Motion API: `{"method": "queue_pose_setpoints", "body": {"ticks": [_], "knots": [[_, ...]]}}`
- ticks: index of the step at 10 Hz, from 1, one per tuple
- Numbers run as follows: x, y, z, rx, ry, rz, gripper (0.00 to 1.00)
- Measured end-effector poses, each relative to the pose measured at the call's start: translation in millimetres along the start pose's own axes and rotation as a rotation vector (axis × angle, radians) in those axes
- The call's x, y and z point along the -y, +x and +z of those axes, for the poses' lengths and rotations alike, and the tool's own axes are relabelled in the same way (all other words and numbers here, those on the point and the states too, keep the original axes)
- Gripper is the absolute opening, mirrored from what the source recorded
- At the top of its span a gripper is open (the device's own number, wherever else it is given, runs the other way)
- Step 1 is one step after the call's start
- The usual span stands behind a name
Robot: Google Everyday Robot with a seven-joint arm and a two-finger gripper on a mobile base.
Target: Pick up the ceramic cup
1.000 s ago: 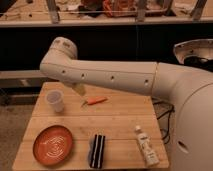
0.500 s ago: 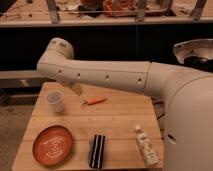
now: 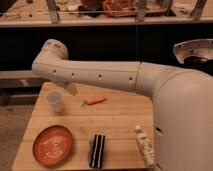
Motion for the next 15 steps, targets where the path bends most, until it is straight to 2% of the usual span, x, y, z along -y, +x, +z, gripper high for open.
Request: {"method": "queue_pose_setpoints", "body": {"ticks": [2, 4, 15], "knots": [[14, -11, 9, 0.019, 0.005, -0.016, 0.80], [19, -12, 13, 0.031, 0.010, -0.023, 0.80], [32, -25, 51, 0.105, 0.030, -0.078, 0.80]]}}
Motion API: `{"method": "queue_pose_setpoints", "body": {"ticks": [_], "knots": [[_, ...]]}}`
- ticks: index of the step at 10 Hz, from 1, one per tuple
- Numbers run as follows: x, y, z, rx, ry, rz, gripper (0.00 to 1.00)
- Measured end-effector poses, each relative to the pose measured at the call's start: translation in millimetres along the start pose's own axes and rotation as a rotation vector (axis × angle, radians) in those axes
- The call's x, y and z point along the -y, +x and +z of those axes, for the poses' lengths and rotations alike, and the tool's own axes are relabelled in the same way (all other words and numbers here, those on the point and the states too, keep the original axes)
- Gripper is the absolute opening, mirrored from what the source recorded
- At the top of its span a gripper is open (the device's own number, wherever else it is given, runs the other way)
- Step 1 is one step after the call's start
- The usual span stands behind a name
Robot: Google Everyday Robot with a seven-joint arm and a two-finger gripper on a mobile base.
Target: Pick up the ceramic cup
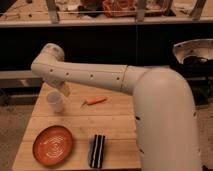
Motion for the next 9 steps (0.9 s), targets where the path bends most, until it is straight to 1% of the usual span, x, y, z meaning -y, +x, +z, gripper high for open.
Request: {"method": "queue_pose_setpoints", "body": {"ticks": [5, 9], "knots": [[5, -6, 14, 0.035, 0.002, -0.032, 0.80], [5, -11, 26, 0.057, 0.011, -0.055, 0.80]]}}
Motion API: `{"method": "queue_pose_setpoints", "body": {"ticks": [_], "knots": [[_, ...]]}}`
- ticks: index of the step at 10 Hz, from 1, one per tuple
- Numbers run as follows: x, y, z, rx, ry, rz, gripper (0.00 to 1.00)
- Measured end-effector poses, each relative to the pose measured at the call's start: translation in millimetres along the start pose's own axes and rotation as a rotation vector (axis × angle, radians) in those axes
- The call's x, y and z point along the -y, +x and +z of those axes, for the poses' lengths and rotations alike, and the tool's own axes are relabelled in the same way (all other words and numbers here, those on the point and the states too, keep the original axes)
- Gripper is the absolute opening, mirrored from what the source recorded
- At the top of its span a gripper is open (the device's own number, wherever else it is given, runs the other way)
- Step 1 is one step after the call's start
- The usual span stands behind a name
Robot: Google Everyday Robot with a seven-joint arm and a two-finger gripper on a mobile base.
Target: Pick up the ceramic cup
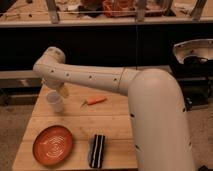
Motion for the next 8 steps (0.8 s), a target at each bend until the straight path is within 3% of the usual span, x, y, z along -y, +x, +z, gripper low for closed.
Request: {"method": "queue_pose_setpoints", "body": {"ticks": [5, 8], "knots": [[-5, -1, 12, 0.017, 0.009, -0.016, 0.80], [-14, -9, 35, 0.046, 0.013, -0.030, 0.80]]}}
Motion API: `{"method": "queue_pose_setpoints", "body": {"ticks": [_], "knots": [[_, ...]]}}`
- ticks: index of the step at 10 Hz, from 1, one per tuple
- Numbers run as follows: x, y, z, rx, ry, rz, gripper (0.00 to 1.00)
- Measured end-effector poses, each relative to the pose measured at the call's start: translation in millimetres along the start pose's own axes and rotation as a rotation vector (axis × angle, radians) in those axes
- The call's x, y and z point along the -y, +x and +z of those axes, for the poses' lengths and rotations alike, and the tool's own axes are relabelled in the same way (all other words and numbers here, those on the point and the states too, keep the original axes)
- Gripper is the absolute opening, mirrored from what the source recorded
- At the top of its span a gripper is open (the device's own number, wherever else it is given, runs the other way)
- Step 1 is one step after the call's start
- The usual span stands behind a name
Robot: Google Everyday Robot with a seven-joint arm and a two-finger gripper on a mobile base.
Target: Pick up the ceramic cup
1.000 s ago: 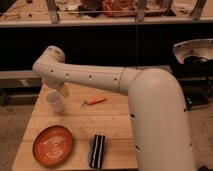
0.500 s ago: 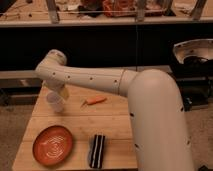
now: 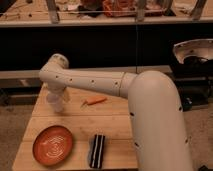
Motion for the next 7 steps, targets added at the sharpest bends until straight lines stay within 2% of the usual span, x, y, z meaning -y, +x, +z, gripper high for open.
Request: {"method": "queue_pose_setpoints", "body": {"ticks": [7], "knots": [[-7, -9, 33, 0.030, -0.005, -0.023, 0.80]]}}
